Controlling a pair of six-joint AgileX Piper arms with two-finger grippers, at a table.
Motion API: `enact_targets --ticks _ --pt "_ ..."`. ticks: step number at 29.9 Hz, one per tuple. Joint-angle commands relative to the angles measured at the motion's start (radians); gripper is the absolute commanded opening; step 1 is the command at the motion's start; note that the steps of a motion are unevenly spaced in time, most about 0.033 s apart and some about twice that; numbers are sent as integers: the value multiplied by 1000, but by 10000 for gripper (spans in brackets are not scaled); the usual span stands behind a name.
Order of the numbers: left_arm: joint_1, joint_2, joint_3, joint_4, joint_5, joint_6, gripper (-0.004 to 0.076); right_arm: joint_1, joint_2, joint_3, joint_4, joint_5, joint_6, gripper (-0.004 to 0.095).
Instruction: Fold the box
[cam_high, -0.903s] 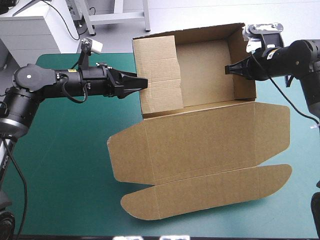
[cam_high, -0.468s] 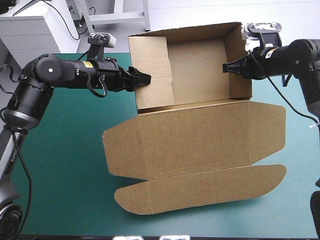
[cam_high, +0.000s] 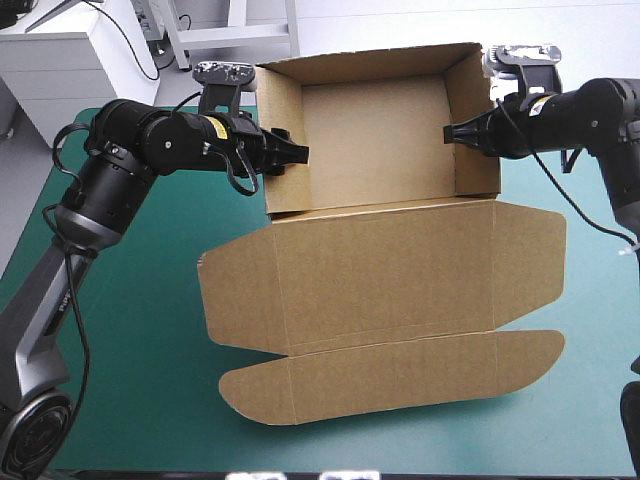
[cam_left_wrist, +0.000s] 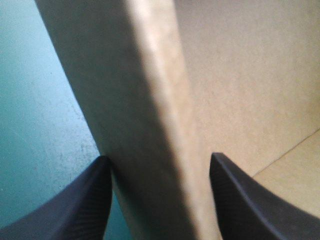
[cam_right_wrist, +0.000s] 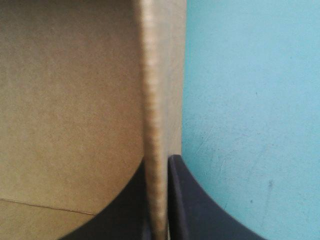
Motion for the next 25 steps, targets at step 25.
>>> enact_targets --ticks 25 --pt "-12 163 -40 9 109 55 -6 190 187 -32 -145 111 105 -14"
